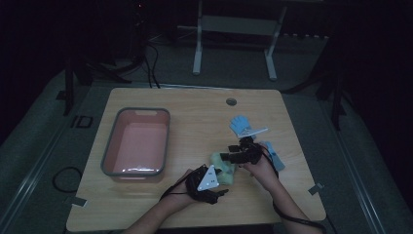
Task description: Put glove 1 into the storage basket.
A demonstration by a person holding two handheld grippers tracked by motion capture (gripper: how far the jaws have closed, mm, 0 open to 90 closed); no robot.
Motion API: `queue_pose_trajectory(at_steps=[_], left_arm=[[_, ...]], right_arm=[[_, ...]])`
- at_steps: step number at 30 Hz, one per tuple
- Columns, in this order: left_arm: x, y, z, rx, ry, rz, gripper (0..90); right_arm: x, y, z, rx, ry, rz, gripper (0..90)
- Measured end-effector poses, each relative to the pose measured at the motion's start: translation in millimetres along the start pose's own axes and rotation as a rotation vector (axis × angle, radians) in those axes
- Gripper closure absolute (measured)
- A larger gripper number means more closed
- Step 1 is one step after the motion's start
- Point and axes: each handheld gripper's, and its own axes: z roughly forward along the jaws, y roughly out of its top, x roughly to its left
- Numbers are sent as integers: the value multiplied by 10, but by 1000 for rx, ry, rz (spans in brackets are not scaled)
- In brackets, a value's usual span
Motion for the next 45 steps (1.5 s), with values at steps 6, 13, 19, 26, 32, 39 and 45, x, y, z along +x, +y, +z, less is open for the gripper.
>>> queue_pose_trajectory(at_steps=[6,13,19,26,32,39,45], left_arm=[[29,-19,103,56,0,32,392],[-15,-15,168,103,31,91,432],[-95,-34,219,139,132,190,537],[1,20,179,143,115,107,722],[83,113,84,146,104,68,740],[201,280,-154,116,92,48,740],[244,354,-287,137,83,77,740]], right_arm=[[-112,-50,166,56,56,50,388],[-119,-113,244,104,133,77,544],[-28,-92,208,103,82,33,650],[-19,-76,173,78,93,57,711],[7,-25,123,51,91,58,722],[61,109,-29,7,105,46,723],[138,210,-76,-6,121,34,726]])
